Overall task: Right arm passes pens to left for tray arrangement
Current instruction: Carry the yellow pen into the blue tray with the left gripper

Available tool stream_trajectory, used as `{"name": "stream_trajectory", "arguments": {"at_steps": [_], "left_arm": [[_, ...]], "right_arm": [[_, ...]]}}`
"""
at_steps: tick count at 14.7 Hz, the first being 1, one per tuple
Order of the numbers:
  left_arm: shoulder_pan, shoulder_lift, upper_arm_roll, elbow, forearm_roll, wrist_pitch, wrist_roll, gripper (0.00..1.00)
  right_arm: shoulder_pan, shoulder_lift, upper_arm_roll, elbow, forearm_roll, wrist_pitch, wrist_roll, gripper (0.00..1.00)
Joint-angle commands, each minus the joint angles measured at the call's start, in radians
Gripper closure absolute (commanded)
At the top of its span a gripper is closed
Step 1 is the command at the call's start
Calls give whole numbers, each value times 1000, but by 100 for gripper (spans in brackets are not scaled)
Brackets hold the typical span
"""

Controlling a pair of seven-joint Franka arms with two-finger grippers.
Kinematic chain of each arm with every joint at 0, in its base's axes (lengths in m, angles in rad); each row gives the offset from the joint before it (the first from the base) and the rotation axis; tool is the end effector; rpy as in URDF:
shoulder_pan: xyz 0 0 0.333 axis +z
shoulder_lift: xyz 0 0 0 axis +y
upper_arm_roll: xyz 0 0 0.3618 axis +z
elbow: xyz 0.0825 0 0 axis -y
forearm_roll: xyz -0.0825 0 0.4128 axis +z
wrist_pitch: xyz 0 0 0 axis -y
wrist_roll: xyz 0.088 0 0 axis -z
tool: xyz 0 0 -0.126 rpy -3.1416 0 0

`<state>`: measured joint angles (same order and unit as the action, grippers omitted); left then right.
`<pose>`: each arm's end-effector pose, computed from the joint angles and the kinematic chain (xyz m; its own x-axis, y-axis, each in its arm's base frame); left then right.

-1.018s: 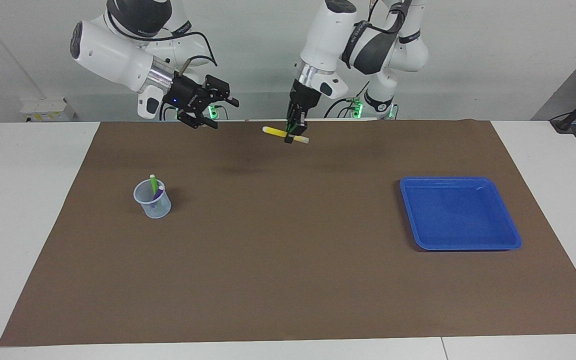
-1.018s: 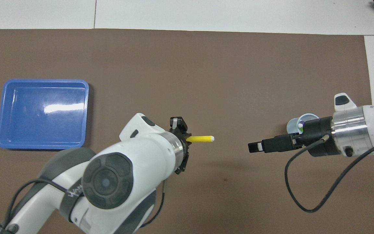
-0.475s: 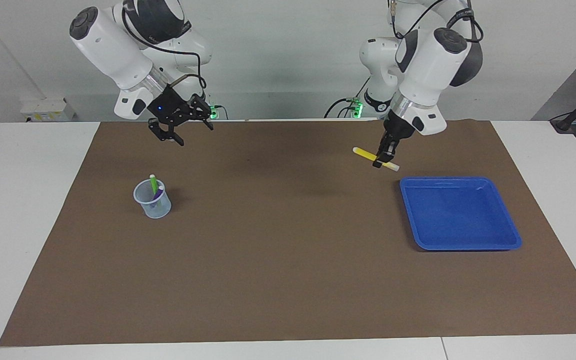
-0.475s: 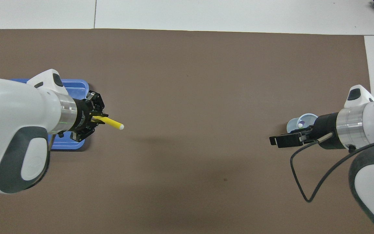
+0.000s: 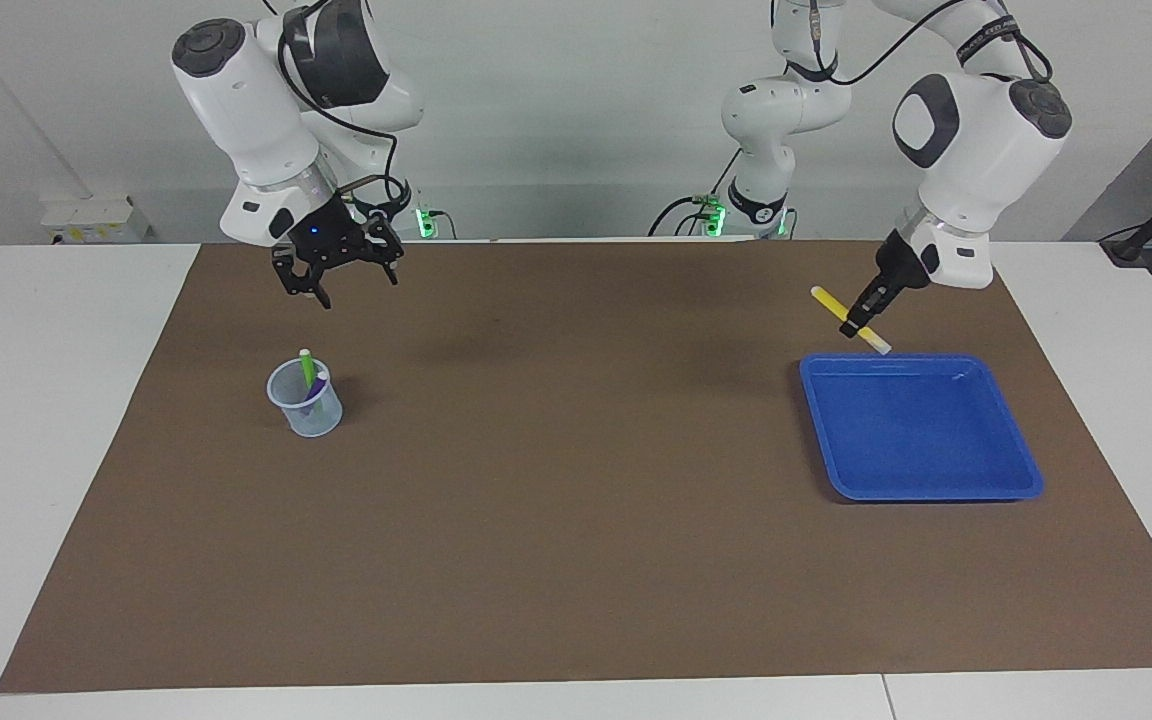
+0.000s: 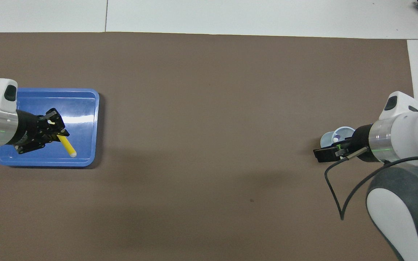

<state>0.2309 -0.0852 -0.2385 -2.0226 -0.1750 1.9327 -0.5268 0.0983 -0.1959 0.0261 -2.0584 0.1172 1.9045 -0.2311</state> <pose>0.5545 -0.0223 0.5027 0.8348 0.5445 -0.0811 0.5505 -0.8265 0.1178 0.5175 0.0762 0.5425 0.9486 0.3101 0.0634 0.3151 -0.9443 -0.0949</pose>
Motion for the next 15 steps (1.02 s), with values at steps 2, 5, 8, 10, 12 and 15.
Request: {"name": "stream_trajectory", "arguments": {"at_steps": [2,5,8,10,12,15], "left_arm": [[57,131,-11,31,147,75,266,100],[85,212,-10,67,215,141,374,100],[157,321,-10,148,267,153,581,100],[171,358,-10,160,305,198,680,100],[195,428,-10,200,356,222,696,100],[222,478,-10,216,365,288,702,100]], "right_arm": [[-12,4,2,-80,-74,103,-19,0],[-32,19,2,-117,-112,157,-19,0],[-52,19,2,-134,-146,192,-19,1],[-69,47,2,-141,-165,237,-25,1],[-77,73,2,-154,-175,290,-33,1],[-88,116,2,-154,-208,344,-33,3]]}}
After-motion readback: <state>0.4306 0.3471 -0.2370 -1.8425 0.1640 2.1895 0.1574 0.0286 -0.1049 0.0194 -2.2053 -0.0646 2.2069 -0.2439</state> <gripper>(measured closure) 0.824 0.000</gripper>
